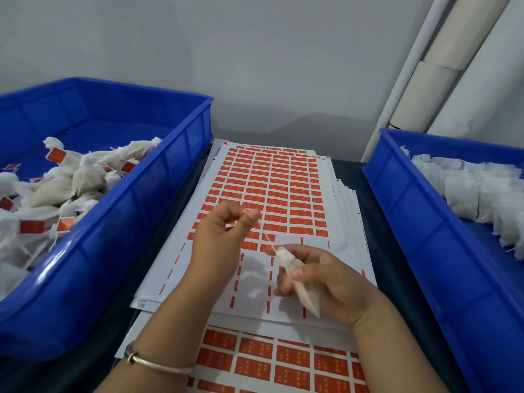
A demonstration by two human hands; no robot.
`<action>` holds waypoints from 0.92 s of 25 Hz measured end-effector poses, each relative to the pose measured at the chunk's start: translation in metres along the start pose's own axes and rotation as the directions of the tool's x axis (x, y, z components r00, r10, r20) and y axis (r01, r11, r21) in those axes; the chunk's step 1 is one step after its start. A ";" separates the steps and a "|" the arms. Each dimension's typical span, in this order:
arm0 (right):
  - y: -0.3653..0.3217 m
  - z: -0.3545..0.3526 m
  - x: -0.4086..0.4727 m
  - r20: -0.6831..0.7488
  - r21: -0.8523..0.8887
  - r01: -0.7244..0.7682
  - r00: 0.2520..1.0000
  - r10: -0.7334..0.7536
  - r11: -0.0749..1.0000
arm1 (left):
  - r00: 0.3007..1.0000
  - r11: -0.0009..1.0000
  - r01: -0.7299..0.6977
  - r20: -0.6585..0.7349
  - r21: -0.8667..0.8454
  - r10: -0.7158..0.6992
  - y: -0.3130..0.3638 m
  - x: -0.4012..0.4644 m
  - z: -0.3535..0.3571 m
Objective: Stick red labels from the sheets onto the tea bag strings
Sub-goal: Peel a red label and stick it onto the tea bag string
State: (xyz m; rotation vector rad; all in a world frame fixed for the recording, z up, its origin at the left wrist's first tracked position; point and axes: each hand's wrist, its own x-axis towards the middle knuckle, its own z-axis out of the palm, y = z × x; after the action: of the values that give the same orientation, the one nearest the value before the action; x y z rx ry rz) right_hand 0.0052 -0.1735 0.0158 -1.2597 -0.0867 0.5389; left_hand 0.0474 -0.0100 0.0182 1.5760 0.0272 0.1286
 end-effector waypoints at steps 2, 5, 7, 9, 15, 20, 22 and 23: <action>0.002 0.001 -0.001 0.084 -0.072 0.048 0.996 -0.042 0.996 | 0.994 0.997 -0.049 0.104 0.051 0.044 -0.003 -0.006 0.004; 0.007 0.002 0.001 0.044 -0.230 0.083 0.996 -0.074 0.970 | 0.968 0.987 -0.109 0.241 0.121 0.077 -0.009 -0.015 0.012; 0.009 0.003 0.004 0.028 -0.196 0.100 0.995 -0.096 0.975 | 0.968 0.985 -0.121 0.233 0.123 0.089 -0.009 -0.014 0.012; 0.008 0.004 0.006 -0.038 -0.067 0.121 0.992 -0.124 0.990 | 0.982 0.992 -0.081 0.180 0.094 0.063 -0.006 -0.010 0.007; 0.001 0.000 0.013 -0.477 -0.166 0.045 0.871 -0.120 0.985 | 0.954 0.690 -0.260 0.292 0.675 0.073 -0.003 0.001 0.001; -0.008 0.004 0.024 -0.595 -0.525 -0.185 0.778 -0.202 0.831 | 0.934 0.445 -0.270 0.344 0.854 -0.095 -0.040 0.015 0.002; -0.011 0.001 0.030 -0.565 -0.702 -0.296 0.786 -0.252 0.648 | 0.945 0.381 -0.272 0.321 0.883 -0.069 -0.055 0.018 0.000; -0.010 -0.002 0.033 -0.539 -0.762 -0.349 0.809 -0.235 0.545 | 0.946 0.367 -0.279 0.319 0.887 -0.051 -0.060 0.021 -0.002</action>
State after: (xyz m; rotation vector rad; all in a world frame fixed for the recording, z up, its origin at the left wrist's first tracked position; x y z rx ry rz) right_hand 0.0383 -0.1629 0.0168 -2.3793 0.2735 0.0876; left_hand 0.0722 -0.0056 -0.0403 2.7730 -0.3164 -0.0435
